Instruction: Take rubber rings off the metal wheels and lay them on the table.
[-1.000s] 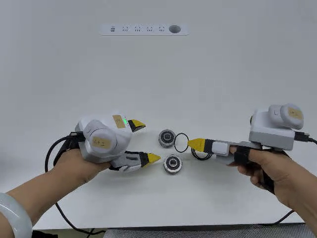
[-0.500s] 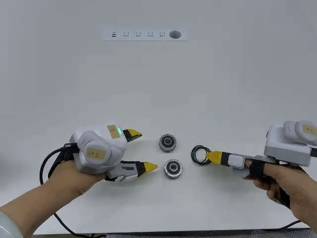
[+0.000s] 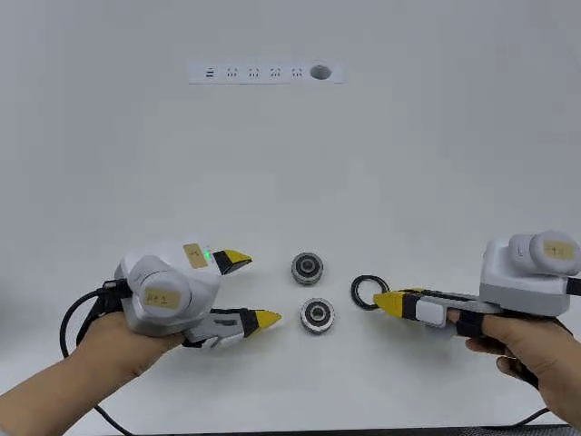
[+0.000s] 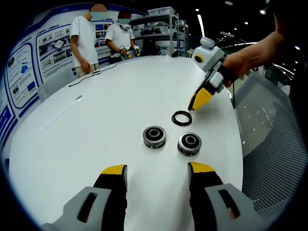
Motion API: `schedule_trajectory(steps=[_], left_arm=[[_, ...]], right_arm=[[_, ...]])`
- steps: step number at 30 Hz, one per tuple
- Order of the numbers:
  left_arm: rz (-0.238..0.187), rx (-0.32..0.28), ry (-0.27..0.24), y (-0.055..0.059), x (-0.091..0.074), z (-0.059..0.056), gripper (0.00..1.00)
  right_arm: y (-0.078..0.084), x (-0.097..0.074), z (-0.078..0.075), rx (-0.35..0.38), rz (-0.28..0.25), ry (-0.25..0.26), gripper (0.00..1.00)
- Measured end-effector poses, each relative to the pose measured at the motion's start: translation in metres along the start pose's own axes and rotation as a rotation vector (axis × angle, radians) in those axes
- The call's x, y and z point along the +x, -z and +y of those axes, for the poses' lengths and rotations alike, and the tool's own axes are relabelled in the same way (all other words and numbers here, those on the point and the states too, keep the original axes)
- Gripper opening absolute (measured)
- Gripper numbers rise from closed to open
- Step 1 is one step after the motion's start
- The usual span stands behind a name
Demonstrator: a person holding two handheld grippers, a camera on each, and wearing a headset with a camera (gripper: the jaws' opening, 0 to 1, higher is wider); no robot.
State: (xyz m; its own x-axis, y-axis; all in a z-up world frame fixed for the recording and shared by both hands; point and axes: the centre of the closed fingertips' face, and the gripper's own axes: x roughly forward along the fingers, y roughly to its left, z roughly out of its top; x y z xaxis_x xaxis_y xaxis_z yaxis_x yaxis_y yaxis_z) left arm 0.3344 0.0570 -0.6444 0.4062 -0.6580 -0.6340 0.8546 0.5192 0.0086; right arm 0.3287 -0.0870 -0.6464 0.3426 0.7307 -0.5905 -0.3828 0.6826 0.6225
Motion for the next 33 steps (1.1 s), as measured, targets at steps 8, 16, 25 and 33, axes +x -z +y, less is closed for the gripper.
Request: schedule_trajectory(steps=[8, 16, 25, 33], left_arm=[[-0.024, -0.037, -0.015, 0.001, -0.014, -0.004, 0.53], [-0.049, -0.071, -0.012, 0.004, -0.027, -0.013, 0.56], [-0.085, -0.117, -0.031, 0.006, -0.042, -0.020, 0.60], [-0.089, -0.136, -0.040, 0.011, -0.051, -0.030, 0.64]], right_arm=[[-0.003, -0.004, 0.002, -0.061, -0.016, -0.010, 0.37], [0.004, -0.012, 0.007, -0.181, 0.000, 0.001, 0.45], [0.020, -0.017, 0.015, -0.341, 0.024, 0.010, 0.60], [0.033, -0.023, 0.017, -0.477, 0.051, 0.050, 0.66]])
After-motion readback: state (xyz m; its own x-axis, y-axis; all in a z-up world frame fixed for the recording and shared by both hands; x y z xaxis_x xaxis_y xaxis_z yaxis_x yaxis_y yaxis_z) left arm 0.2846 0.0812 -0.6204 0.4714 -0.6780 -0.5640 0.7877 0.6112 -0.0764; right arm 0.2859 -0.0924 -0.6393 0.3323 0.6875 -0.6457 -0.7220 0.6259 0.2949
